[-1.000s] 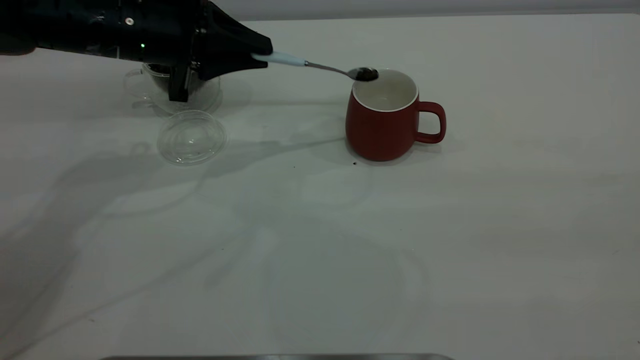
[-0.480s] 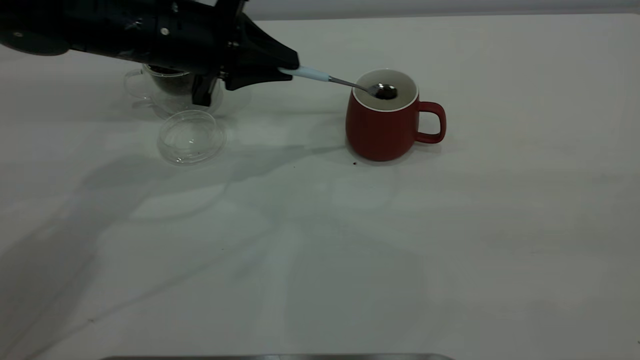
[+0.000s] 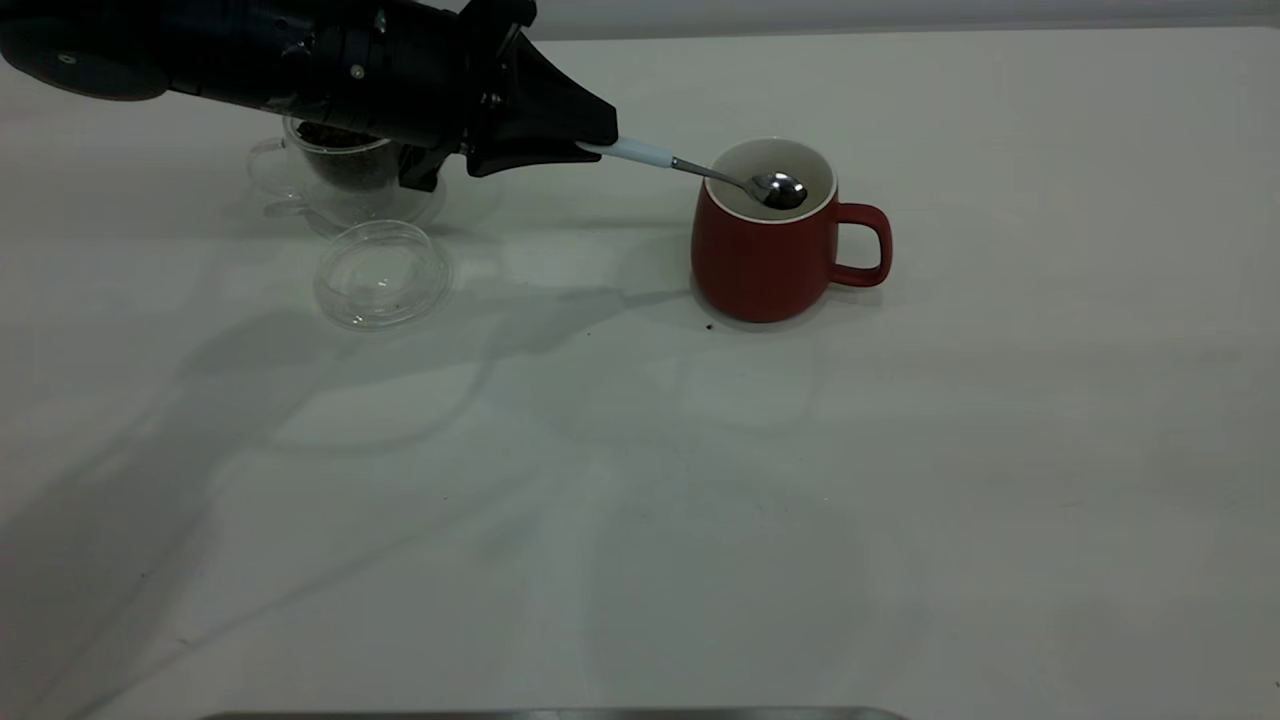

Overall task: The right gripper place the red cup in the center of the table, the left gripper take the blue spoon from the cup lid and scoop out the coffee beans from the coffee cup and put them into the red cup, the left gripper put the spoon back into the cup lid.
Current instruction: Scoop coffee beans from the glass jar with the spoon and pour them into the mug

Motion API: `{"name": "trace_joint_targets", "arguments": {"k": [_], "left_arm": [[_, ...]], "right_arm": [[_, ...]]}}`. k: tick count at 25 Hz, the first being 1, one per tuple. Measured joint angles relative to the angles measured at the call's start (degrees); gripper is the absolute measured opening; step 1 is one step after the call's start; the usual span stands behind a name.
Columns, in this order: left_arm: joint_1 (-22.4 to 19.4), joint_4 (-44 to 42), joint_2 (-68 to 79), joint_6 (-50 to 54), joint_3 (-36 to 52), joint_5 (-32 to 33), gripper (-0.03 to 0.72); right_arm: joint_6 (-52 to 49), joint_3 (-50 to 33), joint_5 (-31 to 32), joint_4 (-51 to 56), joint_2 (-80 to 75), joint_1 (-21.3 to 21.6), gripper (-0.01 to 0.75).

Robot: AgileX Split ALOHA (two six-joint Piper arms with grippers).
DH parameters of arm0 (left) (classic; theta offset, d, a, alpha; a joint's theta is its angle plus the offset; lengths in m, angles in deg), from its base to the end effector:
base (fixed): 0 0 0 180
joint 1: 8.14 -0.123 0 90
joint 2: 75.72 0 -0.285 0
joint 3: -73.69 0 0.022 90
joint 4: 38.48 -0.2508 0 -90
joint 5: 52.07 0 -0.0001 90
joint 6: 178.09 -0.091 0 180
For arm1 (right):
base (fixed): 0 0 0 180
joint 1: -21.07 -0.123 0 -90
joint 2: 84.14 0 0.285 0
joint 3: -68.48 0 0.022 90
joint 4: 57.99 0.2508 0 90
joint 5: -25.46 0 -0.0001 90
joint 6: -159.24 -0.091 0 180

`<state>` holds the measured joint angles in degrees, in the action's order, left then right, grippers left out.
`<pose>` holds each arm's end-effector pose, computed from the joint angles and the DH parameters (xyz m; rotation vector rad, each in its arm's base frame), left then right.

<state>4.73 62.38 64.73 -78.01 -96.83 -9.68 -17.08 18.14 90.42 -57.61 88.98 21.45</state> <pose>0.3844 -0.1497 0.0461 0.0834 2.4868 -1.1706 -0.0070 0.0006 0.2629 -0.0620 2.1317 -0.0337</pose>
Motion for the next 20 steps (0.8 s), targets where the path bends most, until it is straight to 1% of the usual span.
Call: {"name": "trace_joint_targets", "arguments": {"k": [13,20], "left_arm": [[0.0,-0.05,0.0,-17.52,0.0,-0.21,0.122],[0.0,-0.05,0.0,-19.79,0.0,0.12,0.122]], "right_arm": [[0.0,0.0,0.0,0.0,0.0,0.0,0.476],[0.0,0.0,0.0,0.0,0.0,0.0,0.476]]}}
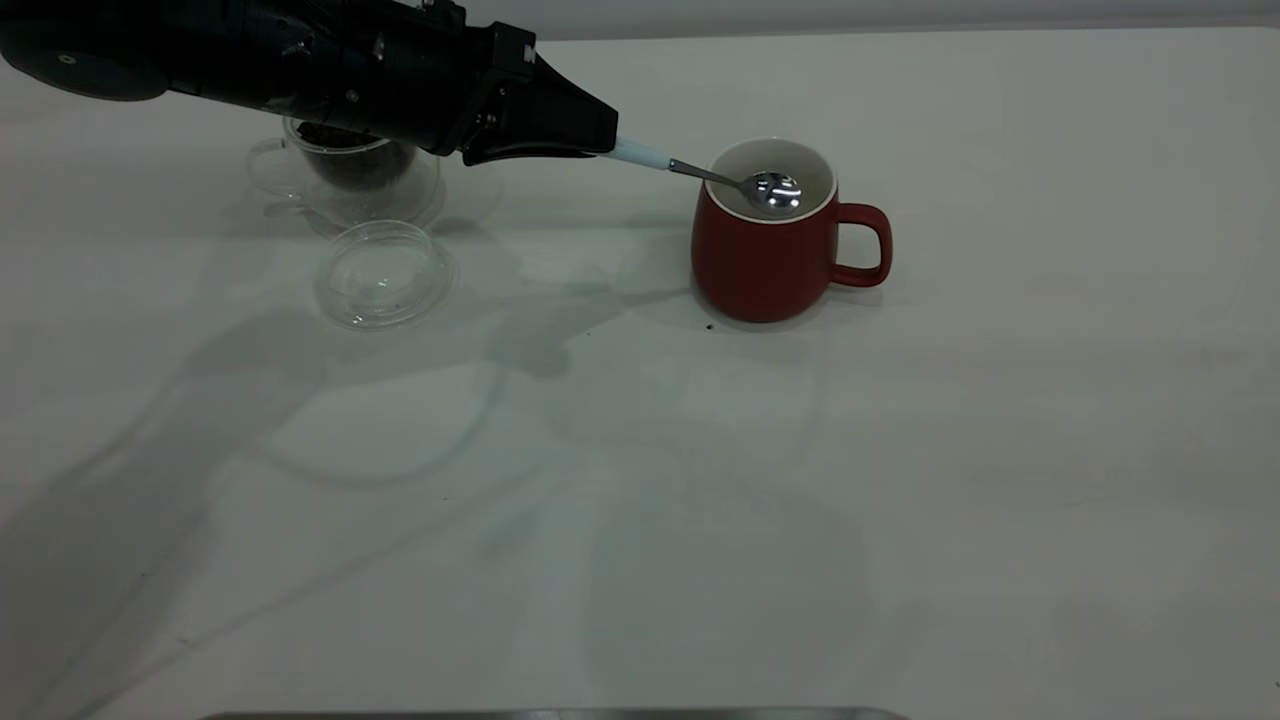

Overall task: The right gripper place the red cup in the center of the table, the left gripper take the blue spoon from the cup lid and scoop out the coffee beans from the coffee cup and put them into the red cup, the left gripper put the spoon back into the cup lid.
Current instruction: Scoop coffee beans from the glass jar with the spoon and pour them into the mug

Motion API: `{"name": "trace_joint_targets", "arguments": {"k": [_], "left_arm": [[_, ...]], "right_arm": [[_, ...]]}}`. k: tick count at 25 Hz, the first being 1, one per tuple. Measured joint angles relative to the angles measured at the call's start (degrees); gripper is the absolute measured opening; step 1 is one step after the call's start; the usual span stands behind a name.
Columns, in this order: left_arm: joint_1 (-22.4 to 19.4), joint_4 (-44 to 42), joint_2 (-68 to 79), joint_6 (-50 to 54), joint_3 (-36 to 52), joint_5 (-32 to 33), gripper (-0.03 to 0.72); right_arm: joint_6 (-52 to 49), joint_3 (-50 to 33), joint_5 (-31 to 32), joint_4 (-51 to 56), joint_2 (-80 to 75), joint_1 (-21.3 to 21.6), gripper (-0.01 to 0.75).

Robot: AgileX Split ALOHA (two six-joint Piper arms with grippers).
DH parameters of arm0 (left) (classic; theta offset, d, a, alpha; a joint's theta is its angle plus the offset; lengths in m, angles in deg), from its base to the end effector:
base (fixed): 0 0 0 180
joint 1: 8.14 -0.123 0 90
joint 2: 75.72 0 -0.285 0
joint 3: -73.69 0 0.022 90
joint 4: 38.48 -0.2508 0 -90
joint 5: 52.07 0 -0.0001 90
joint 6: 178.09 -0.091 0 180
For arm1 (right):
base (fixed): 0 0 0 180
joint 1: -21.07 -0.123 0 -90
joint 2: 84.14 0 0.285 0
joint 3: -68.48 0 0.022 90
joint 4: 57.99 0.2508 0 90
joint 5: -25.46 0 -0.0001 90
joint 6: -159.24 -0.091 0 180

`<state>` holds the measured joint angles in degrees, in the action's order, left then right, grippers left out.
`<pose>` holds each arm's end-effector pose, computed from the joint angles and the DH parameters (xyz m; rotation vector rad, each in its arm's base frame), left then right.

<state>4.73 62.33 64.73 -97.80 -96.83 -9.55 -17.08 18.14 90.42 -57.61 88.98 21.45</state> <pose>0.3843 -0.1498 0.0463 0.4932 2.3479 -1.0243 -0.0070 0.0006 0.2629 -0.0620 2.1317 -0.0337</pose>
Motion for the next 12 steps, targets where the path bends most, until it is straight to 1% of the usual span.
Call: {"name": "trace_joint_targets", "arguments": {"k": [5,12], "left_arm": [[0.0,0.0,0.0,0.25,0.0,0.06,0.122],[0.0,0.0,-0.11,7.26,0.0,0.18,0.122]], "right_arm": [[0.0,0.0,0.0,0.0,0.0,0.0,0.476],[0.0,0.0,0.0,0.0,0.0,0.0,0.476]]}}
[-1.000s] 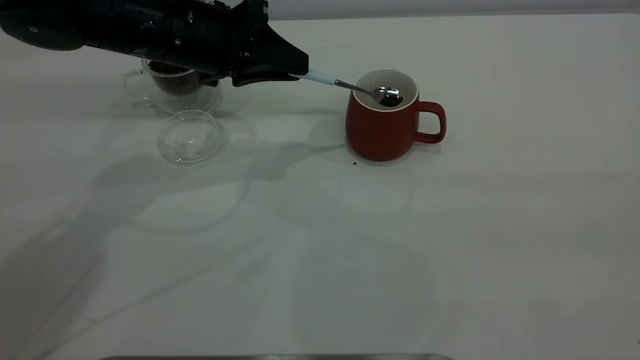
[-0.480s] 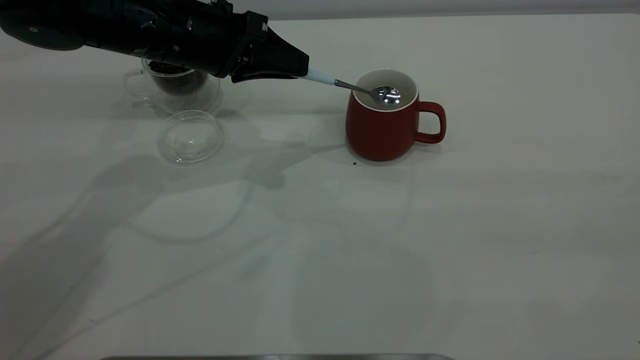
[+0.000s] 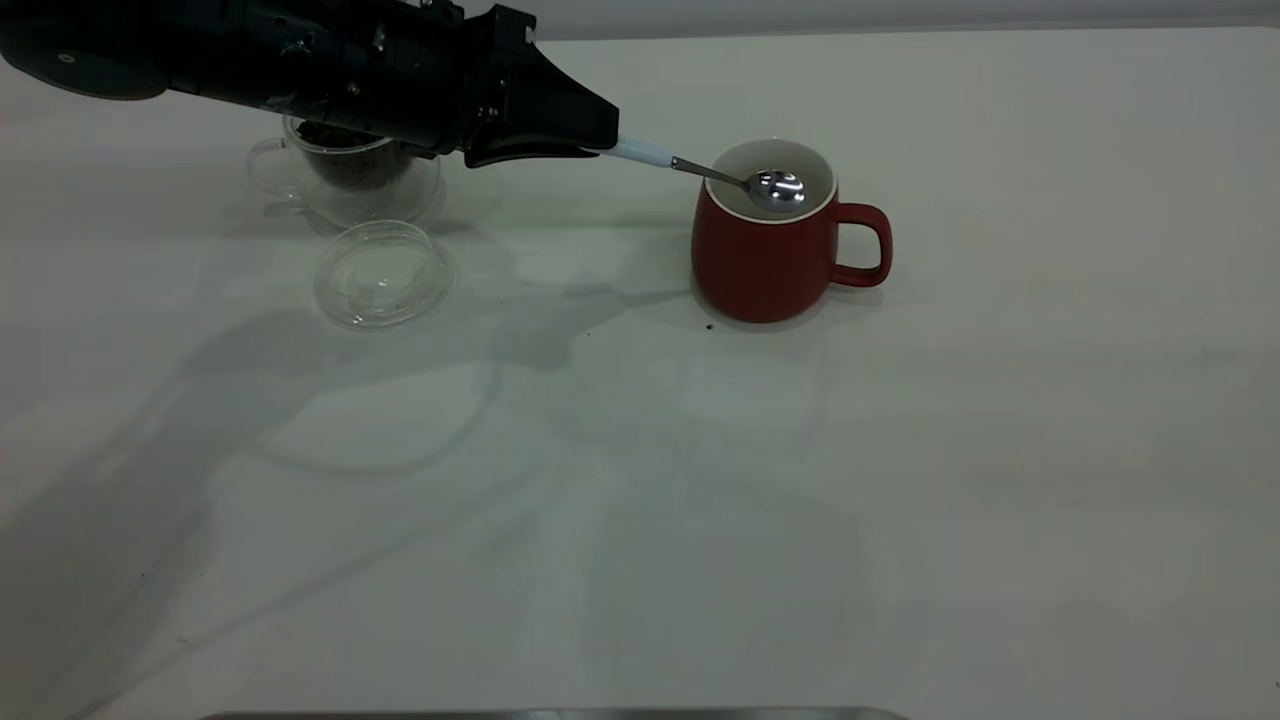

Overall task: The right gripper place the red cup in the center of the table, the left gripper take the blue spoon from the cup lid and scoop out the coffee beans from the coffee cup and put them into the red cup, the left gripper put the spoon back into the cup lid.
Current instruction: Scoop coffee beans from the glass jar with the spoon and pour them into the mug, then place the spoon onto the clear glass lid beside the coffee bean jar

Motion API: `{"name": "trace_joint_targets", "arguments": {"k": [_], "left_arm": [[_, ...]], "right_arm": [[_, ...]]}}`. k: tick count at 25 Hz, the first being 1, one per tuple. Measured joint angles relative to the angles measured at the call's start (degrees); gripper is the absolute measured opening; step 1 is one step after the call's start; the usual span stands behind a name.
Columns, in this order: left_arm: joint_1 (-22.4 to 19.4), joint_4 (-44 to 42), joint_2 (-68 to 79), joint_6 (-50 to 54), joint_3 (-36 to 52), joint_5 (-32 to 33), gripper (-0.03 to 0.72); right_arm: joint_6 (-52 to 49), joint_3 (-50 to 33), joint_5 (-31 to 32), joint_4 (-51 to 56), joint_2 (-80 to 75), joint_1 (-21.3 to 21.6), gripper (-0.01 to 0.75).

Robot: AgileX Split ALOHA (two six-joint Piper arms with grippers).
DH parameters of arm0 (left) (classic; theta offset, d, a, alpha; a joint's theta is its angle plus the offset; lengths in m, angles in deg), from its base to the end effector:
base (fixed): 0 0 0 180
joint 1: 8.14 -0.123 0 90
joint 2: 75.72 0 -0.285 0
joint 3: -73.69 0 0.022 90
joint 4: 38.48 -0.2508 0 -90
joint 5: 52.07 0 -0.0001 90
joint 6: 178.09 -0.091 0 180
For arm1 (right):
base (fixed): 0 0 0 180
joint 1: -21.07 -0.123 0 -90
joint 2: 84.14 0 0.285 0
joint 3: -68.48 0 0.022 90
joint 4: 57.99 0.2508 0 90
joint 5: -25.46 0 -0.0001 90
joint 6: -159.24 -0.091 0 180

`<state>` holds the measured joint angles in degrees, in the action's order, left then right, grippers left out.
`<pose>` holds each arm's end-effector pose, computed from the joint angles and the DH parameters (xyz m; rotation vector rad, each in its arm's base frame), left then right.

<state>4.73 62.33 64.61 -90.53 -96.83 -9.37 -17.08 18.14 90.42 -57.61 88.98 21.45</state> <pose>0.3844 -0.1501 0.0473 0.3495 2.4011 -1.0846 -0.0070 0.0006 0.2629 -0.0620 2.1317 -0.0337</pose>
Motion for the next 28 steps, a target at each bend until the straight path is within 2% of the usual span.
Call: {"name": "trace_joint_targets", "arguments": {"k": [8,18,23,28], "left_arm": [[-0.85,0.0,-3.11,8.52,0.0,1.94,0.122],[-10.0,-0.64,-3.8,18.71,0.0,13.25,0.122],[-13.32,-5.02,-3.8,21.64,0.0,14.83,0.122],[-14.43,-6.07,-3.92,22.15,0.81,14.71,0.122]], "right_arm": [[0.0,0.0,0.0,0.0,0.0,0.0,0.476],[0.0,0.0,0.0,0.0,0.0,0.0,0.476],[0.0,0.0,0.0,0.0,0.0,0.0,0.476],[0.0,0.0,0.0,0.0,0.0,0.0,0.476]]}}
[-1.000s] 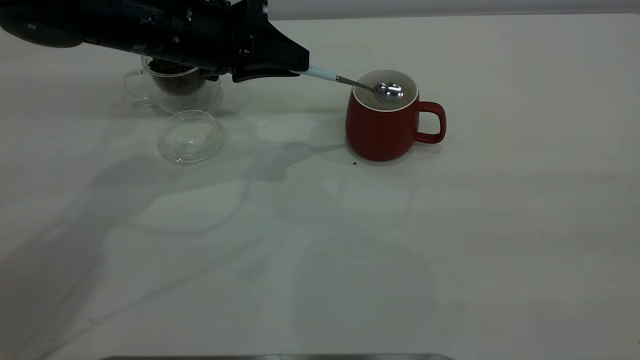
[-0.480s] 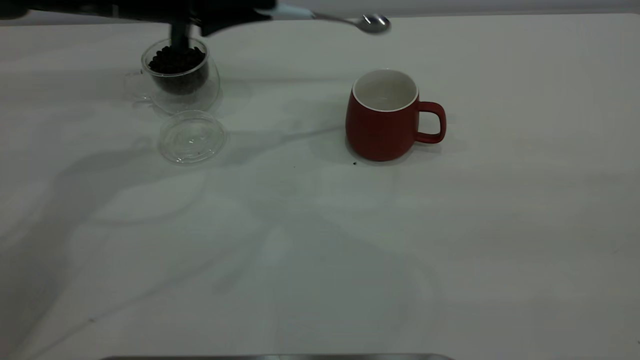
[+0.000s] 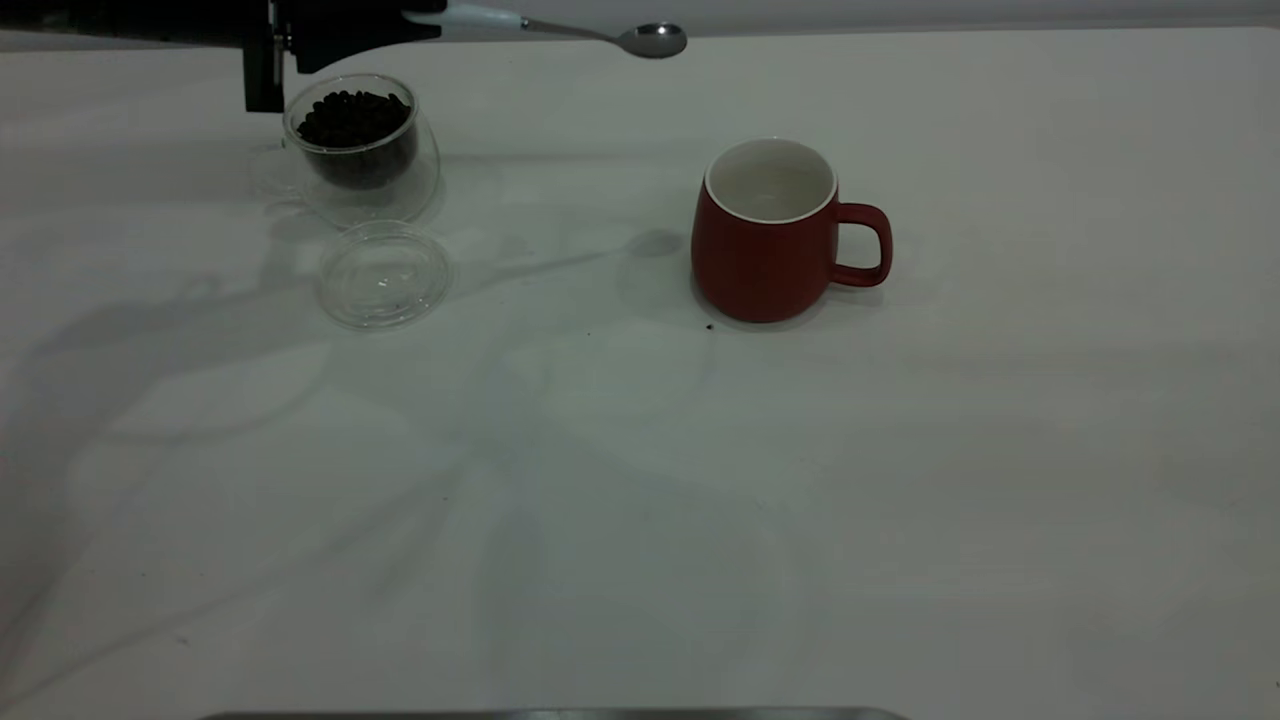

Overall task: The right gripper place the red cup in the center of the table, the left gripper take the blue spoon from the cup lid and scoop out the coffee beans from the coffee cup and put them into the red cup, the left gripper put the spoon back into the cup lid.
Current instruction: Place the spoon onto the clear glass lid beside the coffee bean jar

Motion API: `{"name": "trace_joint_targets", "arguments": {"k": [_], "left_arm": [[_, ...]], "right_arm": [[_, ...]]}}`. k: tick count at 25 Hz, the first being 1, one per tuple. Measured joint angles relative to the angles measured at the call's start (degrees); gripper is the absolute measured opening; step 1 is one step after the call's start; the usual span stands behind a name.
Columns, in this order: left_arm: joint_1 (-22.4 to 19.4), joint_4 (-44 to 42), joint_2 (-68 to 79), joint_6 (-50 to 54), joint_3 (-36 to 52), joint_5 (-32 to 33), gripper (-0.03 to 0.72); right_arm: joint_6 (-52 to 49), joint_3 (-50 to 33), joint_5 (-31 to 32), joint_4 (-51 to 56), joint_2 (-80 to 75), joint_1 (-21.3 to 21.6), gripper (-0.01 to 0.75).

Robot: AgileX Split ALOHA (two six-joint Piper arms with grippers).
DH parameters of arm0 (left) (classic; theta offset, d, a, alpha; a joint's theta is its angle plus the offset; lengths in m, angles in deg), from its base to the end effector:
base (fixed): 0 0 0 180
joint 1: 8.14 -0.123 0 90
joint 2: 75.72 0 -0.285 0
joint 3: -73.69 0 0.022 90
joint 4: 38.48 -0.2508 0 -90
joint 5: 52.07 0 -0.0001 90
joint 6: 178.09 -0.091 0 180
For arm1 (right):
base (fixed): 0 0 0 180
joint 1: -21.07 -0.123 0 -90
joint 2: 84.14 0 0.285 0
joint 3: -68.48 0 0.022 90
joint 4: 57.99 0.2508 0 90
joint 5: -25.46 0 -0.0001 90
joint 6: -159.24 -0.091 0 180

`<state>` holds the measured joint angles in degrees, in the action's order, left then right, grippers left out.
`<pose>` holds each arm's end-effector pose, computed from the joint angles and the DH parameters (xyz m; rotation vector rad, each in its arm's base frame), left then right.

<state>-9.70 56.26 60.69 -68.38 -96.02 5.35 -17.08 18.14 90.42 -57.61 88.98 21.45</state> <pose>0.3966 -0.0657 0.0846 -0.1484 2.3534 -1.4228 -0.0070 0.0006 0.2629 -0.0620 2.1317 -0.0337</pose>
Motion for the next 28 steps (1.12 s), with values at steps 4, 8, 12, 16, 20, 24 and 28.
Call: {"name": "trace_joint_targets", "arguments": {"k": [4,8,12,16,20,24,28], "left_arm": [[-0.38,-0.14,-1.33,-0.11,2.6,-1.52,0.122],[-2.29,-0.01,-3.45,-1.45,6.1,-2.04,0.122],[-6.08,0.7,-4.58,-2.76,9.21,-1.34,0.122],[-9.38,1.36,-4.63,-5.01,12.19,-1.21,0.122],[-11.61,1.83,-4.63,-7.34,14.91,-1.26,0.122],[-14.4,3.02,-4.69,-7.58,16.59,-1.79,0.122],[-17.45,3.28,-4.87,-7.58,16.78,-2.82,0.122]], "right_arm": [[0.0,0.0,0.0,0.0,0.0,0.0,0.476],[0.0,0.0,0.0,0.0,0.0,0.0,0.476],[0.0,0.0,0.0,0.0,0.0,0.0,0.476],[0.0,0.0,0.0,0.0,0.0,0.0,0.476],[0.0,0.0,0.0,0.0,0.0,0.0,0.476],[0.0,0.0,0.0,0.0,0.0,0.0,0.476],[0.0,0.0,0.0,0.0,0.0,0.0,0.476]]}}
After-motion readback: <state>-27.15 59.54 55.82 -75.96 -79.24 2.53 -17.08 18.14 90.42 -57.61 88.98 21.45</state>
